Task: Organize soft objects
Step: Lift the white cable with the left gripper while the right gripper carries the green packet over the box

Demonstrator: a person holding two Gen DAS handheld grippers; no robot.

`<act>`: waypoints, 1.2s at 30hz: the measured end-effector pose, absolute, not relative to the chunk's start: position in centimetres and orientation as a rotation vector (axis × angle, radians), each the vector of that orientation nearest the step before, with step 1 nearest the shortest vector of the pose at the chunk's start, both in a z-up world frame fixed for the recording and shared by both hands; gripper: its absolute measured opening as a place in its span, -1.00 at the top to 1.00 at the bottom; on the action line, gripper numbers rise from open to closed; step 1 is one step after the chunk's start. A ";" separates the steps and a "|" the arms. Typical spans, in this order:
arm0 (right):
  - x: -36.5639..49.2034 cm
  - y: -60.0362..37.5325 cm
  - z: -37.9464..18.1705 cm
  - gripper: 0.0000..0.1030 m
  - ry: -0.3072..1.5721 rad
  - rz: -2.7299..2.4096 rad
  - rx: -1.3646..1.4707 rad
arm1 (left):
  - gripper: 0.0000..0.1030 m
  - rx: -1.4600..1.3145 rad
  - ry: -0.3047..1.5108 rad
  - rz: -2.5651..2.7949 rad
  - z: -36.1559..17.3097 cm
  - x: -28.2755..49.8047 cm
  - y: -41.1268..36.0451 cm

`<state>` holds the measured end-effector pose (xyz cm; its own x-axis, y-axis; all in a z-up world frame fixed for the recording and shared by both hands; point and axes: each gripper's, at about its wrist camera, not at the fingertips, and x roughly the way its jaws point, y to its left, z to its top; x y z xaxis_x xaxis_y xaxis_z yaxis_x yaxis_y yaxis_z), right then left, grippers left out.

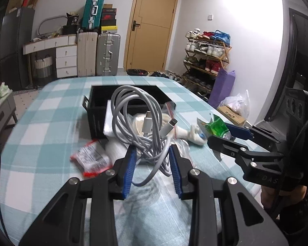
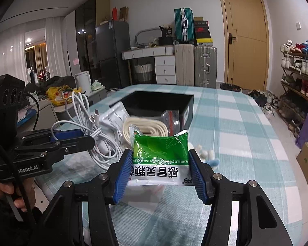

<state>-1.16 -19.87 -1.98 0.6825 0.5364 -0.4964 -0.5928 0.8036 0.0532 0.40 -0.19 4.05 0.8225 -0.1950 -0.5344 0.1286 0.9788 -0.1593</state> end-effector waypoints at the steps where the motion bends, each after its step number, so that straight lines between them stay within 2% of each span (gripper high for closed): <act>1: -1.1 -19.8 -1.6 -0.07 0.510 0.635 -0.111 | 0.40 -0.115 0.576 -0.167 4.4 0.5 -0.1; 11: 0.1 -18.8 1.3 -0.07 0.461 0.636 -0.072 | 0.40 -0.035 0.537 -0.060 7.3 3.3 0.8; 24: 4.0 -16.2 3.6 -0.07 0.449 0.637 -0.052 | 0.40 0.021 0.517 -0.028 8.5 7.5 1.7; 36: 8.8 -12.6 2.7 -0.07 0.502 0.666 -0.077 | 0.40 0.007 0.543 -0.017 8.7 12.2 3.1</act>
<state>8.83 -12.60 2.75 0.6722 0.5725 -0.4694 -0.6088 0.7883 0.0897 12.16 3.12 8.69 0.8561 -0.0145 -0.5166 0.0183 0.9998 0.0022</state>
